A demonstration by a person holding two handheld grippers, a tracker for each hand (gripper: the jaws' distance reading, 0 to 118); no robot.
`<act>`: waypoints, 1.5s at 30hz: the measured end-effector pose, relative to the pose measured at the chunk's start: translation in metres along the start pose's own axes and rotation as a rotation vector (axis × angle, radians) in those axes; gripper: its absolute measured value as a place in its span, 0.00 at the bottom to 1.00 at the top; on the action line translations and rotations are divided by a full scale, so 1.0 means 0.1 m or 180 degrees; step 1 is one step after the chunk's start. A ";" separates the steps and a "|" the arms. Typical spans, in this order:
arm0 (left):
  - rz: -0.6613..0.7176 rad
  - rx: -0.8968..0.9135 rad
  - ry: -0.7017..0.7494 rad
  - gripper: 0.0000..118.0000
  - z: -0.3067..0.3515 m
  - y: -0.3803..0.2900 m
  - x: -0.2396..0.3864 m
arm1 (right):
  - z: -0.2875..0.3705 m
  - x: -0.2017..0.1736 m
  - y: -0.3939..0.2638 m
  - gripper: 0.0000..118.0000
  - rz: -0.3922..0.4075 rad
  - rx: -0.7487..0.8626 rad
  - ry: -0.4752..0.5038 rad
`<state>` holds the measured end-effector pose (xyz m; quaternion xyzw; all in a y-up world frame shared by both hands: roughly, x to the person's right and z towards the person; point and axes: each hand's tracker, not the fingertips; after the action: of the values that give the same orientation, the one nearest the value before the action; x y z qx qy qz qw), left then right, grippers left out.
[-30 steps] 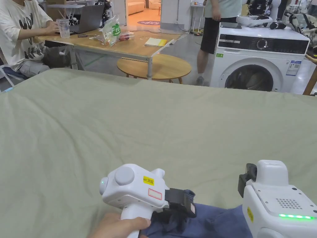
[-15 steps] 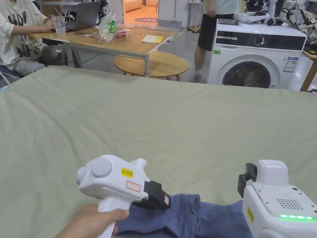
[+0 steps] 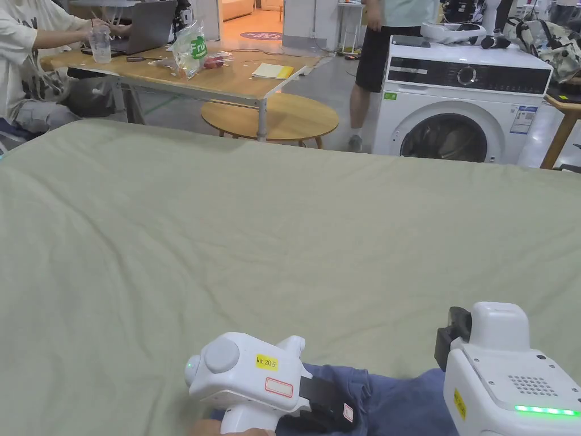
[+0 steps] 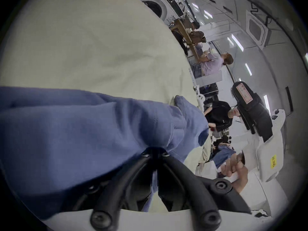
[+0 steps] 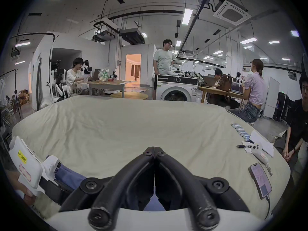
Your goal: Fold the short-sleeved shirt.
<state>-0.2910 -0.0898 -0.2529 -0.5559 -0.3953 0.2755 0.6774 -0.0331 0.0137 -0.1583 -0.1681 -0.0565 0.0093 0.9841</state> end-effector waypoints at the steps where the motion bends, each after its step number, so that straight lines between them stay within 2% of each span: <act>1: -0.0030 0.0006 -0.0011 0.01 0.00 -0.01 0.00 | 0.01 0.00 0.00 0.00 -0.0011 0.0010 0.0001; 4: -0.0093 0.0007 -0.0037 0.01 0.04 -0.01 -0.01 | 0.02 0.00 0.00 0.00 -0.0022 0.0019 0.0004; 5: -0.0057 -0.0016 -0.0058 0.04 0.07 0.01 -0.02 | 0.02 0.01 0.00 0.00 -0.0021 0.0026 0.0009; 7: -0.0022 -0.0011 -0.0099 0.25 0.21 0.01 -0.02 | 0.02 0.01 0.01 0.00 -0.0005 0.0038 -0.0001; 9: -0.0058 0.0070 -0.0149 0.39 0.42 0.05 -0.01 | 0.03 0.01 0.01 0.00 0.0000 0.0061 0.0002; 12: -0.0303 0.0374 0.0048 0.60 0.87 0.11 -0.01 | 0.03 0.02 0.02 0.00 -0.0024 0.0117 0.0013; 15: -0.0264 0.0728 0.0212 0.62 1.33 0.15 -0.18 | 0.03 0.02 0.06 0.00 -0.0042 0.0168 0.0016; 19: 0.0068 0.0820 0.0227 0.62 1.66 0.15 -0.57 | 0.03 -0.01 0.10 0.00 -0.0073 0.0207 0.0043; 20: 0.0095 0.0813 0.0239 0.62 1.67 0.03 -0.47 | 0.04 -0.02 0.11 0.00 -0.0087 0.0223 0.0045; 24: 0.0326 0.0483 0.0203 0.62 1.48 -0.10 -0.82 | 0.06 -0.06 0.13 0.00 -0.0096 0.0319 0.0045; 25: 0.0408 0.0430 0.0027 0.62 1.41 -0.15 -0.90 | 0.07 -0.06 0.13 0.00 -0.0099 0.0334 0.0049; 27: 0.0482 0.0736 -0.0503 0.62 1.41 -0.21 -0.95 | 0.07 -0.08 0.14 0.00 -0.0097 0.0342 0.0057; 29: 0.0623 0.0651 -0.0688 0.61 1.28 -0.24 -1.02 | 0.07 -0.09 0.14 0.00 -0.0086 0.0341 0.0061; 32: 0.0403 0.0537 -0.0757 0.48 1.09 -0.27 -0.98 | 0.07 -0.11 0.14 0.00 -0.0081 0.0324 0.0079; 35: 0.0481 0.0580 -0.0680 0.14 1.01 -0.29 -0.99 | 0.09 -0.12 0.14 0.00 -0.0075 0.0320 0.0074; 37: 0.0619 0.0662 -0.0641 0.10 0.99 -0.34 -1.02 | 0.12 -0.11 0.14 0.00 -0.0063 0.0320 0.0069; 45: 0.0339 0.0799 -0.0573 0.08 1.24 -0.40 -0.64 | 0.15 -0.06 0.19 0.00 -0.0012 0.0332 0.0035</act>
<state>-0.4320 -0.0845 -0.2199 -0.4601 -0.3868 0.4070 0.6878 -0.0406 0.0365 -0.1511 -0.1166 -0.0508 0.0094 0.9918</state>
